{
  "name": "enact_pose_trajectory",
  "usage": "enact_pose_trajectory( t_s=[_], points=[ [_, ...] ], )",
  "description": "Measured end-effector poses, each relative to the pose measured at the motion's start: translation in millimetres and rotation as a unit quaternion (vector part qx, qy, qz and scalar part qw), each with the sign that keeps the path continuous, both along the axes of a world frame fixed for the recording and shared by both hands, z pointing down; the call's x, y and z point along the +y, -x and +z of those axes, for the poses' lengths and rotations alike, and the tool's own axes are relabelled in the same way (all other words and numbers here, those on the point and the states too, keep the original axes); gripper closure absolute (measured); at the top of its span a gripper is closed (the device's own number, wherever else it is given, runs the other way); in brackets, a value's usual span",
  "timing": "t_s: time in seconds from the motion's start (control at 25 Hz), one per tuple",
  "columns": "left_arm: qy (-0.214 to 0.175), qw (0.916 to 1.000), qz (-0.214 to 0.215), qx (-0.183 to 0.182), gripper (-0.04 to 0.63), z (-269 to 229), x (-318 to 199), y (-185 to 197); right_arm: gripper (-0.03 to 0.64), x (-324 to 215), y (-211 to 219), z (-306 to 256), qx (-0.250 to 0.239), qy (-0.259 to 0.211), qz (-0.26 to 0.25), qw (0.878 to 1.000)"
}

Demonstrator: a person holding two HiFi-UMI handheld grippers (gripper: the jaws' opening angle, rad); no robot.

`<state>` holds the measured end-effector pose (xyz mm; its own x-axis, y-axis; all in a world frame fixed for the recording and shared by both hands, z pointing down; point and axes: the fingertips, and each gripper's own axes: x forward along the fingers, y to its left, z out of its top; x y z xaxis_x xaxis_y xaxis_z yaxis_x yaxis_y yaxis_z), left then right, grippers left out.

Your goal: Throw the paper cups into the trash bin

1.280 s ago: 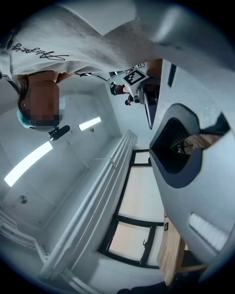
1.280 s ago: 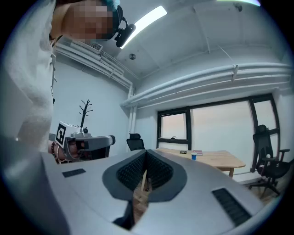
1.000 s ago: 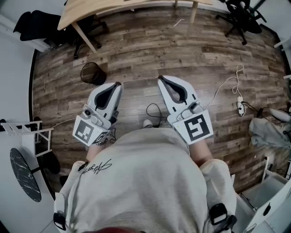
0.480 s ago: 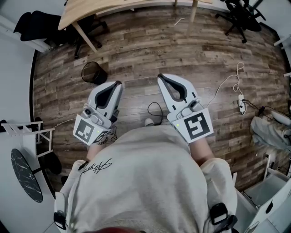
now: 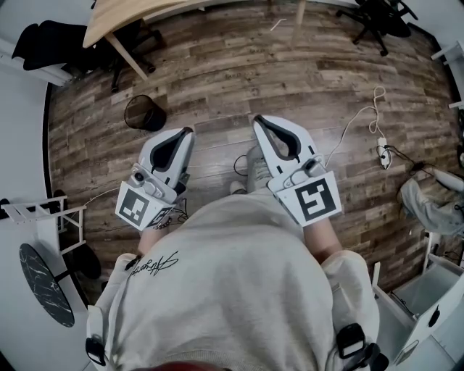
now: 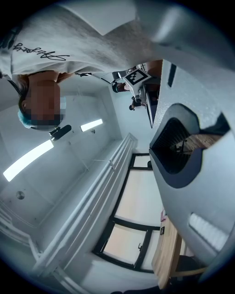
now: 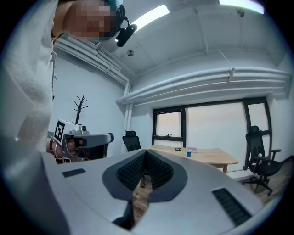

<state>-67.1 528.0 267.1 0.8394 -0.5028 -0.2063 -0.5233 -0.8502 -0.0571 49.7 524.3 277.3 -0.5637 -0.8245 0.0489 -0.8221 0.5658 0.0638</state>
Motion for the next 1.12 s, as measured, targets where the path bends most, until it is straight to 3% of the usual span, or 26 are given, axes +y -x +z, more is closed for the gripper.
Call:
enact_pose_trajectory(
  t_s=[0.24,0.6,1.12],
  points=[
    [-0.006,0.9999,-0.011,0.0,0.592,-1.0,-17.5,-4.2,0.606,-16.7,-6.8,1.5,0.004,-0.006,-0.007,1.0],
    [-0.012,0.9996,-0.027,-0.006,0.592,-6.4,-76.4,-8.8,0.606,-84.2,-2.6,-2.1,0.003,-0.014,-0.039,0.999],
    [-0.022,0.9992,-0.033,-0.003,0.592,-13.7,-180.1,-50.4,0.606,-192.1,-46.4,4.1,-0.006,-0.002,-0.035,0.999]
  ],
)
